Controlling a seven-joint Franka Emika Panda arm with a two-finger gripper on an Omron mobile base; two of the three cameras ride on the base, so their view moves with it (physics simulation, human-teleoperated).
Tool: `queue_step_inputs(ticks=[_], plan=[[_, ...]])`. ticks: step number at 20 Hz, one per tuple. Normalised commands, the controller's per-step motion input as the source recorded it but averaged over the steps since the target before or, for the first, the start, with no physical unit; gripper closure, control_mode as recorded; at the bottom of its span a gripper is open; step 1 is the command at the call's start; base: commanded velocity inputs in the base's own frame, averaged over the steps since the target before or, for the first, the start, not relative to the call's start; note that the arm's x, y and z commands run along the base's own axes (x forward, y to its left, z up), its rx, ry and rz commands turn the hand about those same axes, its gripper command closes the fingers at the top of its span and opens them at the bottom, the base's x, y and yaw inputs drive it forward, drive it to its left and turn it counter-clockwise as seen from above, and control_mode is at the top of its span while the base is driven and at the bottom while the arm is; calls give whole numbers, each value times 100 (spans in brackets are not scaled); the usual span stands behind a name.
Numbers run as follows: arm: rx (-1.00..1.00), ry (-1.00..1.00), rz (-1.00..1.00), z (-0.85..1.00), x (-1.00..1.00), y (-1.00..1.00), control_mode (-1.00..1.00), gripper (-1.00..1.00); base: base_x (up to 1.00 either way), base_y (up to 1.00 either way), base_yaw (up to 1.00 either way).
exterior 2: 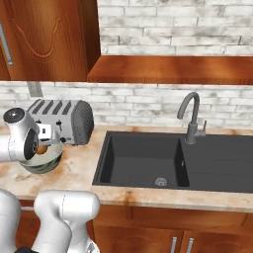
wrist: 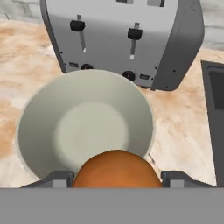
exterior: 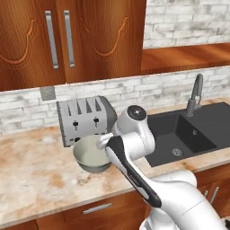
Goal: Pick the cucumbers from the cabinet and place them in one bowl. Pick the tangerine from the sink and place it in the other bowl.
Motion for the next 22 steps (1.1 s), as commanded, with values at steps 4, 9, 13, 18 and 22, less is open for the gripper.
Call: queue_step_inputs(ticks=[4, 9, 13, 18, 22], plan=[[-5, -4, 0, -2, 68, 58, -100, 100, 0, 0, 0], [-1, 4, -2, -14, 29, 42, -100, 100, 0, 0, 0], [5, 29, 0, -18, 0, 9, -100, 100, 0, 0, 0], [3, 19, 0, -20, 0, 5, -100, 100, 0, 0, 0], [0, 0, 0, -45, 0, 20, -100, 100, 0, 0, 0]])
